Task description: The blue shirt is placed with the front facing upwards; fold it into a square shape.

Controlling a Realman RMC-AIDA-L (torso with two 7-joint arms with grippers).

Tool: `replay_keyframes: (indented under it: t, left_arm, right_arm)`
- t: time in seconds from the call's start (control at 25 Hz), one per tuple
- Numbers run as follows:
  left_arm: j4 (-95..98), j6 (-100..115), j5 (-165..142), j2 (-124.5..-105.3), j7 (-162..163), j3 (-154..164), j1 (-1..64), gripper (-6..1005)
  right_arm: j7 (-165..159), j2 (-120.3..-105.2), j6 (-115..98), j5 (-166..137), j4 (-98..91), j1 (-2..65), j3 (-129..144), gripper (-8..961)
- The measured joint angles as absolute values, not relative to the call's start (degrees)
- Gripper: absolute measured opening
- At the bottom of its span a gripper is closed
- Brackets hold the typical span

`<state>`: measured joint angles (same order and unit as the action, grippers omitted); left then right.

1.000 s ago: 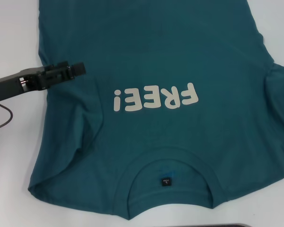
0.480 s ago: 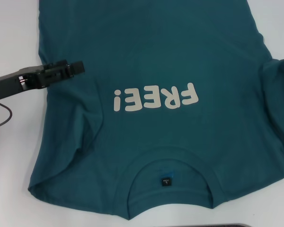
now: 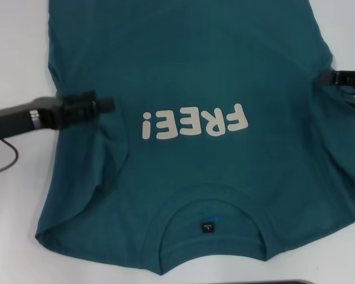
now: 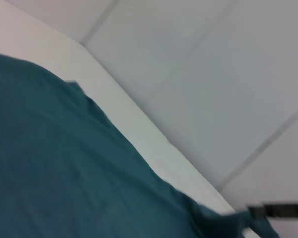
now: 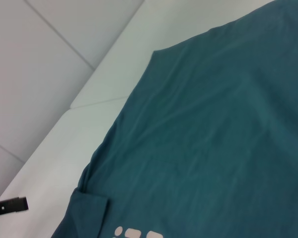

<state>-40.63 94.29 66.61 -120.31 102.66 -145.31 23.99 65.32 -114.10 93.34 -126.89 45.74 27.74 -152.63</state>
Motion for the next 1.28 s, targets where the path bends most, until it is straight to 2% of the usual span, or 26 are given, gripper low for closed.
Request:
replay_keyframes:
  t: [0.64, 0.8, 1.08, 1.28]
  left_arm:
    - [-41.0, 95.6, 65.8, -120.13, 101.9, -137.6, 23.5, 874]
    - [-40.8, 95.6, 65.8, -120.14, 101.9, -137.6, 23.5, 874]
    - [-40.6, 95.9, 65.8, -120.14, 101.9, -137.5, 23.4, 875]
    - [-40.6, 96.6, 65.5, -120.14, 101.9, -137.6, 23.3, 875]
  right_arm:
    - [65.5, -114.99, 91.9, -126.7, 42.5, 32.3, -149.3, 171]
    - [65.0, -114.52, 91.3, -127.0, 42.6, 31.8, -149.2, 361]
    - [63.1, -112.57, 92.0, -127.1, 43.4, 26.3, -149.4, 655]
    - [61.3, -111.41, 92.0, -127.1, 44.2, 22.0, -149.6, 794]
